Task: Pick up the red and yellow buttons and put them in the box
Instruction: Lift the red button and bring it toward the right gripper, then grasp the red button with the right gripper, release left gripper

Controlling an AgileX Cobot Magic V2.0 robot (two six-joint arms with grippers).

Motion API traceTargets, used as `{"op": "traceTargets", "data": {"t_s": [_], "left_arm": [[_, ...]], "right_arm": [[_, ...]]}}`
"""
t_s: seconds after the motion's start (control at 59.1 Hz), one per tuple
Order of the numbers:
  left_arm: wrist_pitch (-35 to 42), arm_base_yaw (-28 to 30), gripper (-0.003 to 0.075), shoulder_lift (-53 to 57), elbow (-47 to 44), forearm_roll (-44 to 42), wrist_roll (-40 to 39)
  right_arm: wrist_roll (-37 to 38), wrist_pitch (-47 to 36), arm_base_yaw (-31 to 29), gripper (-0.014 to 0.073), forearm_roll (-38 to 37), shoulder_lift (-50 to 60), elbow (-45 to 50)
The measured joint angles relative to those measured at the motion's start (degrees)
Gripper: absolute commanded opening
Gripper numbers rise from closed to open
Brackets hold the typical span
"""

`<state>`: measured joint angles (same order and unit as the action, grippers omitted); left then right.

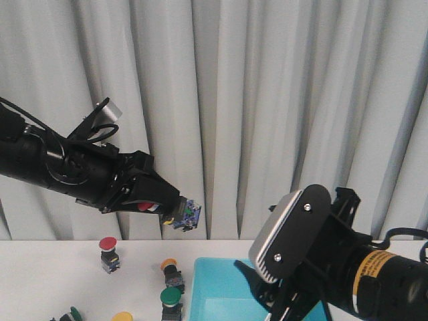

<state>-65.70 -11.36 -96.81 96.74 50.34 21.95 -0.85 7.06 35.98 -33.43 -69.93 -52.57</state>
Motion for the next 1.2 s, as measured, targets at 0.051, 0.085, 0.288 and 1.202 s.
{"op": "traceTargets", "data": {"t_s": [0.051,0.085,0.288,1.202], "left_arm": [[-0.8,0.0,0.0076,0.0,0.0,1.7,0.1],[-1.3,-0.1,0.0076,0.0,0.0,2.5,0.3],[-3.3,-3.0,0.008,0.0,0.0,4.5,5.3],[-5.2,-9.1,0.0094,0.0,0.0,7.7,13.1]], "right_arm": [[0.1,-1.5,0.6,0.0565,-0.1,0.0,0.0],[0.1,-2.8,0.9,0.0565,-0.2,0.0,0.0],[0.3,-5.8,1.2,0.0565,-0.4,0.0,0.0],[0.3,-3.0,1.2,0.029,0.2,-0.1,0.0]]}}
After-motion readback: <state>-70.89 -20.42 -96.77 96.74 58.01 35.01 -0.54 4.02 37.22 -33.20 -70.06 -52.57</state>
